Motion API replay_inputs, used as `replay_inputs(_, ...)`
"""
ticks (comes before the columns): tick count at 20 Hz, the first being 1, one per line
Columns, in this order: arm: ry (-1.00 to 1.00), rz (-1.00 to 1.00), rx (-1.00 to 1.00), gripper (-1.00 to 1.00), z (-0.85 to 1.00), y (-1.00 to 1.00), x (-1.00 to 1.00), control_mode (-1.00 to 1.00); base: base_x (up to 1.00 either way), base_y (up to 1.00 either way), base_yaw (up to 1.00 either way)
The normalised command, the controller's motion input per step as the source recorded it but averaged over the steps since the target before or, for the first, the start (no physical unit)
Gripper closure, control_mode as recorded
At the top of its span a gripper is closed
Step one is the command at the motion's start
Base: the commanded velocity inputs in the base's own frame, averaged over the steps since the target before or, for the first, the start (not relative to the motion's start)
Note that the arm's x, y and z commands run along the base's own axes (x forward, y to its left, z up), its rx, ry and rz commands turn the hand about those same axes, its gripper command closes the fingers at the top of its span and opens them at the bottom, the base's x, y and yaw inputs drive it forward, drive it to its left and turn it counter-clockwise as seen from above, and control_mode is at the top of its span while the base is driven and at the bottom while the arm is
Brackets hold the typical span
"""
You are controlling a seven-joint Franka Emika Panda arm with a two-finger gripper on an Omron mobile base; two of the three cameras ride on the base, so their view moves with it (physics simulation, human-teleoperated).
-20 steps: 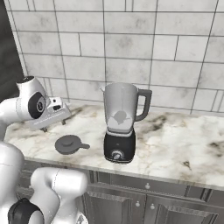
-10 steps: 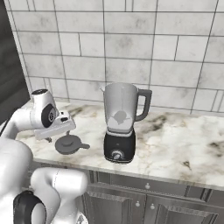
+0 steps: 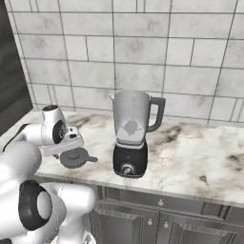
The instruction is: Open the blender lid, put the kiwi in the blender, close the lid, and start the blender.
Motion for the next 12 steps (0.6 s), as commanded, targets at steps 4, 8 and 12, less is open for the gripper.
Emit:
replay_inputs(4,0.0,0.0,0.0,-1.0,-0.21,0.01,0.36,-1.0,0.0,0.0,0.0)
replay_inputs(8,0.0,0.0,0.0,-1.0,-0.29,0.0,0.35,-1.0,0.0,0.0,0.0)
replay_inputs(12,0.0,0.0,0.0,-1.0,-0.35,0.0,0.25,-1.0,0.0,0.0,0.0)
